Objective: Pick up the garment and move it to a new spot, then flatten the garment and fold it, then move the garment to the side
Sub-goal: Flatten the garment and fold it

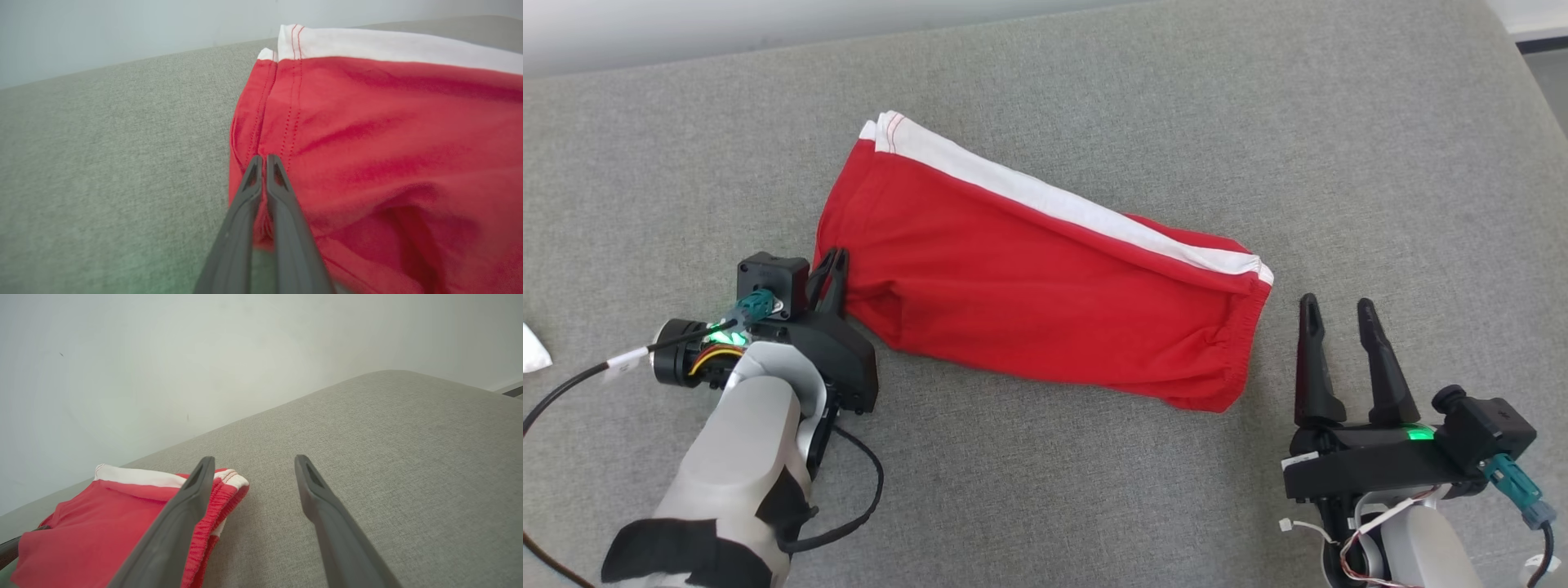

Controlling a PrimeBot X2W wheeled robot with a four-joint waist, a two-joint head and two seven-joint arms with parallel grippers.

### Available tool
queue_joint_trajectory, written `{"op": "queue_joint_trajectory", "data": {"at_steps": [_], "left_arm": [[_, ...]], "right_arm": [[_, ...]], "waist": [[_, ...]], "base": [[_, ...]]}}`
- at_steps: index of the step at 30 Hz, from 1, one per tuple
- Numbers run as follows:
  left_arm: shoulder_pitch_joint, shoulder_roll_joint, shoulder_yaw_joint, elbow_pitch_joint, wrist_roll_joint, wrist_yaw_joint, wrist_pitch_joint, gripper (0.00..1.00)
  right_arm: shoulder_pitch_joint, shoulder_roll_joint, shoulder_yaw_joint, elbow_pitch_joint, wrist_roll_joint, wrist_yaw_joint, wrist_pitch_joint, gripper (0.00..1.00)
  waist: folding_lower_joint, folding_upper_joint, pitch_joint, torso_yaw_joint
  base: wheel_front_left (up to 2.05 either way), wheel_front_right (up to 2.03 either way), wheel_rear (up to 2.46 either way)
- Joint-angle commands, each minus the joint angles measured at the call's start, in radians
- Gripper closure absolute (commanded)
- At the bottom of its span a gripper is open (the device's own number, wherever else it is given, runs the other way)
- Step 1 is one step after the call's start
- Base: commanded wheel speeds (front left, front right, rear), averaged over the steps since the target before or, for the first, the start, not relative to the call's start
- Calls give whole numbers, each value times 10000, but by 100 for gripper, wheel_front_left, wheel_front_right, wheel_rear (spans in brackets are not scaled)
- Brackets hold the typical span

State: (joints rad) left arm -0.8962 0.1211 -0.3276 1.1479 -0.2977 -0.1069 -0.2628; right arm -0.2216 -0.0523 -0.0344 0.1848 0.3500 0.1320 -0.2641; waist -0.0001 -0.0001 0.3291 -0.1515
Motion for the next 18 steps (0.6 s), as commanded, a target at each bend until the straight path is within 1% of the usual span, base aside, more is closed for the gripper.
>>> {"op": "queue_joint_trajectory", "data": {"at_steps": [1,3,8,15,18], "left_arm": [[237,43,2,122,-29,-16,-25,100],[282,72,111,62,-131,65,-25,100],[792,106,456,-746,-339,158,-29,100],[2302,-88,1253,-2082,-667,197,-29,100],[2881,-168,1421,-2449,-618,202,-30,100]], "right_arm": [[60,29,77,20,41,-26,1,0],[72,28,101,40,69,-26,1,0],[163,30,37,147,135,-26,1,0],[615,28,-25,393,280,-26,1,0],[812,27,-32,505,315,-26,1,0]], "waist": [[1,1,-38,7],[1,1,-87,10],[1,1,-367,99],[1,1,-1335,446],[1,1,-1712,569]], "base": [[0,0,0],[0,0,0],[0,0,0],[0,0,0],[0,0,0]]}}
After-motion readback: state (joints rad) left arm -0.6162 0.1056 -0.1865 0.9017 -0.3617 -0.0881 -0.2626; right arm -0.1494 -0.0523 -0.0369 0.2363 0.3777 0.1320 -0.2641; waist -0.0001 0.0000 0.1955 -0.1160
